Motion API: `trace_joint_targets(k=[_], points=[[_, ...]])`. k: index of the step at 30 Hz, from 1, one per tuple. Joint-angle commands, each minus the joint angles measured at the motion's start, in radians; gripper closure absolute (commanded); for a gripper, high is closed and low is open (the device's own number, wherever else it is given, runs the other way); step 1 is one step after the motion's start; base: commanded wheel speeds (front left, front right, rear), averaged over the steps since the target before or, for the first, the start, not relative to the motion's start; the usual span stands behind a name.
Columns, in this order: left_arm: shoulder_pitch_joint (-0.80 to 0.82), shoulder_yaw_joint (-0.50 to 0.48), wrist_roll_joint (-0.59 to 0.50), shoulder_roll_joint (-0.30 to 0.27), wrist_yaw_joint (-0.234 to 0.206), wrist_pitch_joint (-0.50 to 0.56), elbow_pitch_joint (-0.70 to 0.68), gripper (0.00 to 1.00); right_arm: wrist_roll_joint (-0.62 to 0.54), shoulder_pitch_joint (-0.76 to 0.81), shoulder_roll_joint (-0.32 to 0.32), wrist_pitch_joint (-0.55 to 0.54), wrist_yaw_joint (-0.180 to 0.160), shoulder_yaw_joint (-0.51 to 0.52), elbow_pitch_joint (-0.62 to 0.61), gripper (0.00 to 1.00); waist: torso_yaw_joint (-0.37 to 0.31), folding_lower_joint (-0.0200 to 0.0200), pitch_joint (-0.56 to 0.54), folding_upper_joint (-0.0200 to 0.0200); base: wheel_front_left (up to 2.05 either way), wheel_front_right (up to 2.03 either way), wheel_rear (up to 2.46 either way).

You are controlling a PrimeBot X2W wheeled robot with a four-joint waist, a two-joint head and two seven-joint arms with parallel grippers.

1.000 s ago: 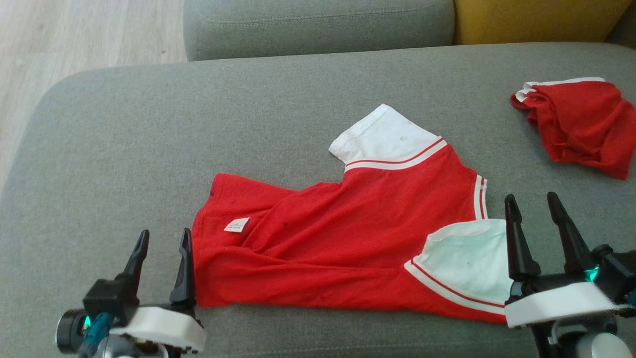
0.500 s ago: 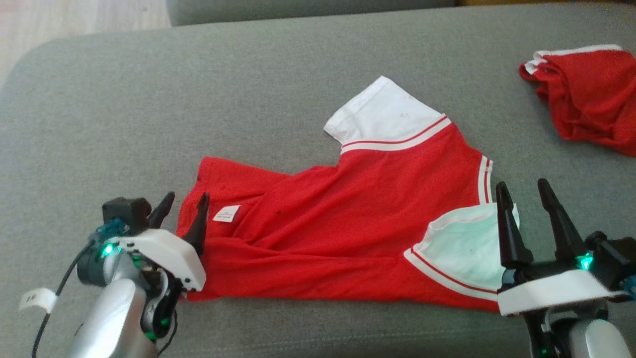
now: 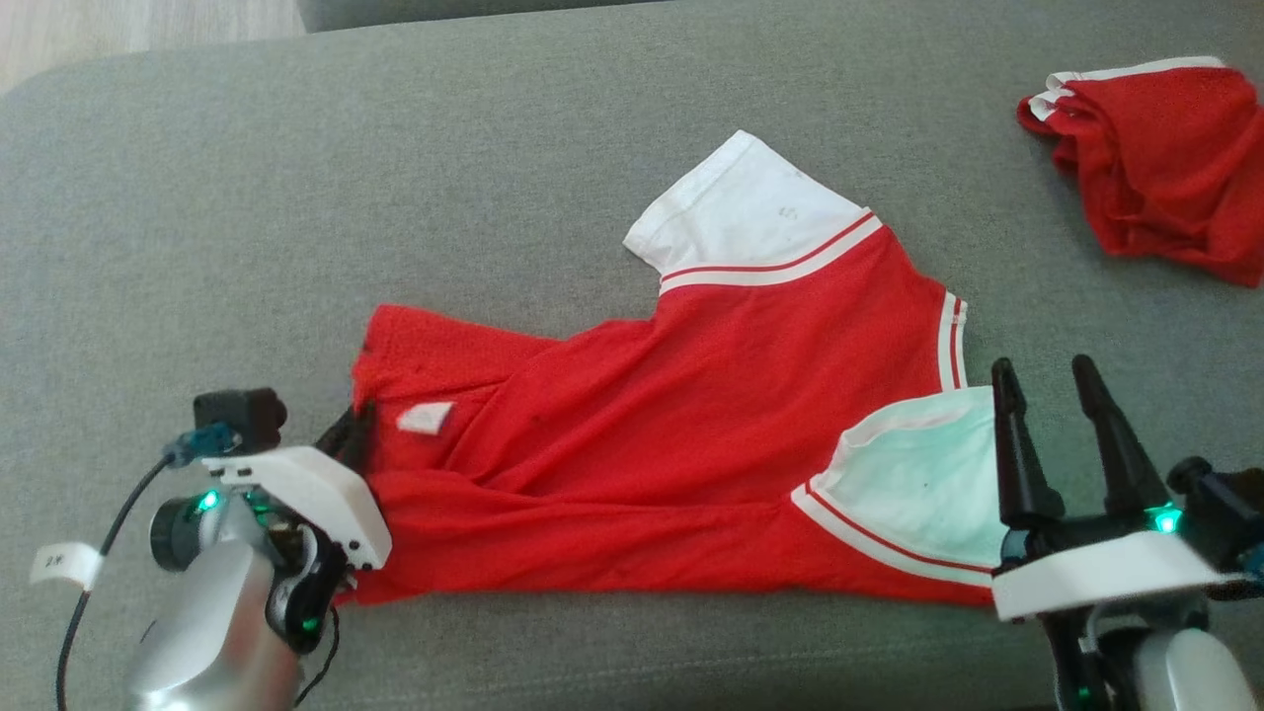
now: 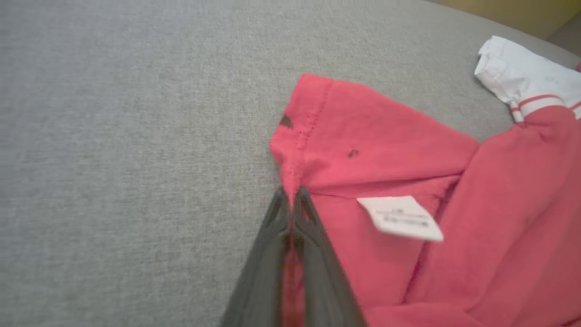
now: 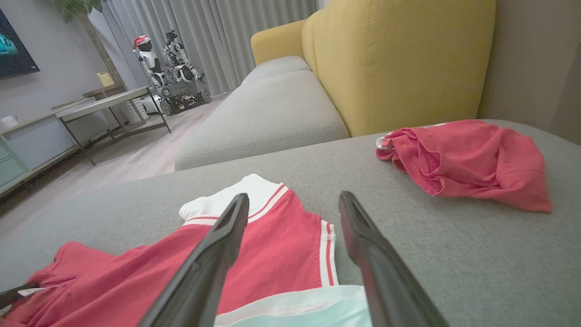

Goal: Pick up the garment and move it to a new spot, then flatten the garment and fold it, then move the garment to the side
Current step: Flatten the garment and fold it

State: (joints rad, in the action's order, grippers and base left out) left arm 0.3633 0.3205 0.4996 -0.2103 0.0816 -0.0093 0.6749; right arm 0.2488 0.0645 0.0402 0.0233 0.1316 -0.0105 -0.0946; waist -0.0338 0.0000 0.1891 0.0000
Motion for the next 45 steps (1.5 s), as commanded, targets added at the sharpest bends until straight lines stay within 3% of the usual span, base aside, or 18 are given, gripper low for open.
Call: trace_joint_targets(k=[1,7,13,19,25,26,37,45], points=[[0.05,-0.027,0.007,-0.021,0.006,-0.026,-0.015,1.0,0.009,-0.05,0.01,0.006,-0.001,-0.013,-0.03,0.0,0.001,0.0,-0.001,0.0,0.0,0.0,0.0],[0.074,-0.04,0.015,-0.023,0.014,-0.111,-0.03,1.0,0.013,-0.088,0.013,0.005,-0.001,0.026,-0.012,0.0,0.009,0.0,-0.003,0.0,0.0,0.0,0.0],[0.091,-0.059,0.036,-0.023,0.012,-0.13,-0.066,1.0,0.025,-0.188,0.049,-0.004,-0.001,0.056,0.038,0.0,0.017,0.0,0.01,0.0,0.0,0.0,0.0],[0.146,-0.067,0.05,-0.014,0.0,-0.124,-0.115,1.0,0.084,-0.427,0.149,-0.03,-0.001,0.028,0.237,0.0,0.049,0.0,0.063,0.0,0.0,0.0,0.0],[0.197,-0.058,0.054,0.006,-0.001,-0.119,-0.135,1.0,0.124,-0.623,0.203,-0.062,-0.001,-0.069,0.42,0.0,0.092,0.0,0.126,0.0,0.0,0.0,0.0],[0.221,-0.051,0.054,0.015,0.002,-0.117,-0.134,1.0,0.134,-0.696,0.217,-0.081,-0.001,-0.118,0.498,0.0,0.112,0.0,0.15,0.0,0.0,0.0,0.0],[0.325,0.002,0.048,0.072,0.019,-0.132,-0.065,1.0,0.178,-0.998,0.242,-0.262,-0.001,-0.379,0.893,0.0,0.196,0.0,0.218,0.0,0.0,0.0,0.0],[0.364,0.032,0.051,0.094,0.03,-0.16,-0.011,1.0,0.227,-1.108,0.242,-0.366,-0.001,-0.508,1.038,0.0,0.218,0.0,0.232,0.0,0.0,0.0,0.0]])
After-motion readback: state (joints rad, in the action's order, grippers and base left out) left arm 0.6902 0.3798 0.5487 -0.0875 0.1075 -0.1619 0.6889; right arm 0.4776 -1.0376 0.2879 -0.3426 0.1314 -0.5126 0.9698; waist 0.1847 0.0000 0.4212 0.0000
